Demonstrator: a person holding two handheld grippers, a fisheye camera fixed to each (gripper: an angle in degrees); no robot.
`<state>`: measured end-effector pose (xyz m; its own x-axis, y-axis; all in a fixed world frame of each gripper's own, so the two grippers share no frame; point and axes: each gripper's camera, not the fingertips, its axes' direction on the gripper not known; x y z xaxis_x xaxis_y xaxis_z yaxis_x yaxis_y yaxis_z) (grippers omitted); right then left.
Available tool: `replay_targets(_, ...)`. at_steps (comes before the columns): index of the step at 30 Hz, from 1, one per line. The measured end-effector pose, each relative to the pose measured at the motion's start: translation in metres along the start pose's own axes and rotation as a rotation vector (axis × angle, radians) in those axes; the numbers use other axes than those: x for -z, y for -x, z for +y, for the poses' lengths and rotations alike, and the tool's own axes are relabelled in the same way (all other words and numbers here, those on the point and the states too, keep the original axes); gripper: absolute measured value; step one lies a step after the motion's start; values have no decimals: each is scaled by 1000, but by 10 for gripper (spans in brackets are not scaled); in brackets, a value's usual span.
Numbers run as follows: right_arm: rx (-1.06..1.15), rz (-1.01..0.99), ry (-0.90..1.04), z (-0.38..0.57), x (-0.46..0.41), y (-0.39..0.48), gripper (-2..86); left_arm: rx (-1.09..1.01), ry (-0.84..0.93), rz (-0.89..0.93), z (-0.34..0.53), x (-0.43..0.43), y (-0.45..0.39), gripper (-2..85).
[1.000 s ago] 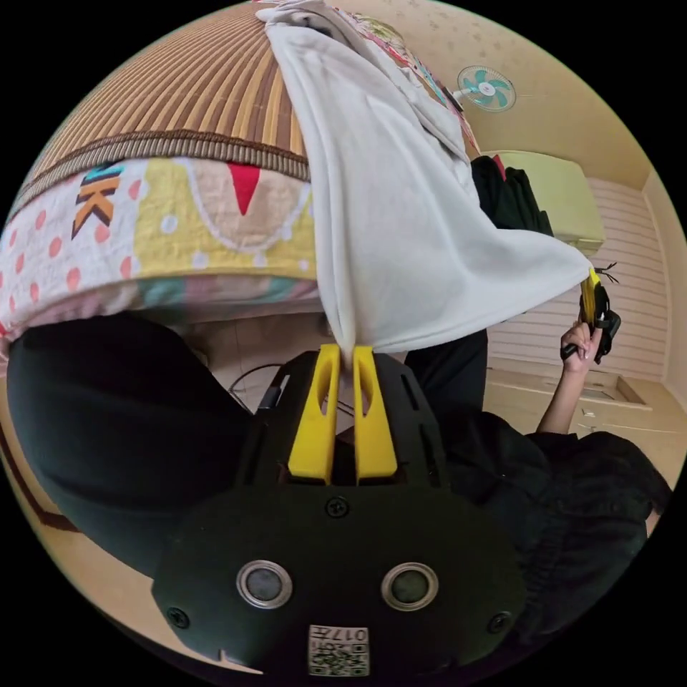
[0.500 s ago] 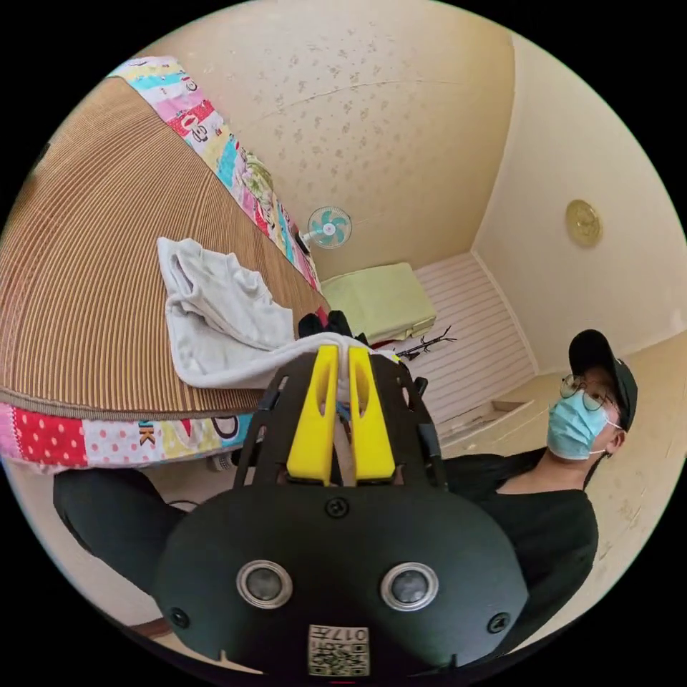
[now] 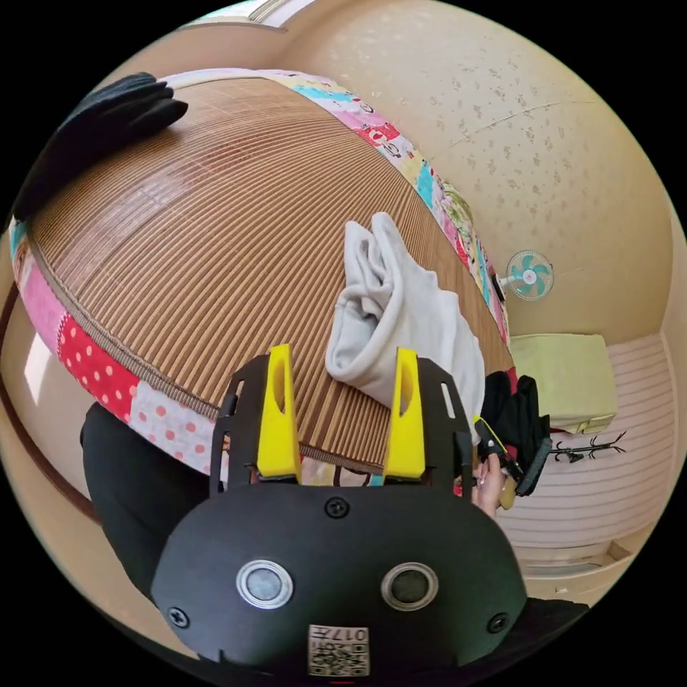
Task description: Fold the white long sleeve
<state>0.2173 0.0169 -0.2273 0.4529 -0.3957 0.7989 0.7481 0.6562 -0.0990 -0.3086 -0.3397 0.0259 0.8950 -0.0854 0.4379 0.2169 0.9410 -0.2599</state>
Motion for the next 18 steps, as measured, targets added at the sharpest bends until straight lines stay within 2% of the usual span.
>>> replay_targets(1, -3, 7, 26, 10, -15, -4, 43, 46, 20, 29, 15, -13, 10, 174)
replay_targets(2, -13, -37, -121, 34, -18, -15, 35, 70, -12, 85, 25, -19, 17, 163)
replay_targets(3, -46, -78, -186, 46, -15, -27, 30, 89, -25, 111, 27, -22, 20, 153)
replay_targets(7, -95, -197, -147, 37, -19, -59, 21, 198, 7, 371, -3, -49, 18, 57)
replay_targets(9, -129, -296, -173, 39, -20, -84, 18, 87, -68, 437, -15, -39, -22, 42)
replay_targets(11, -154, -354, -174, 39, -20, -102, 17, -219, -118, 411, -12, -24, -119, 40)
replay_targets(12, -172, -376, -171, 39, -18, -112, 17, -282, -112, 388, -6, -24, -144, 40)
replay_targets(14, -210, -395, -164, 42, -10, -125, 17, -546, -50, 383, 34, -41, -233, 40)
replay_targets(18, -336, -463, -215, 84, 26, -160, 32, -823, 84, 340, 117, -85, -304, 49)
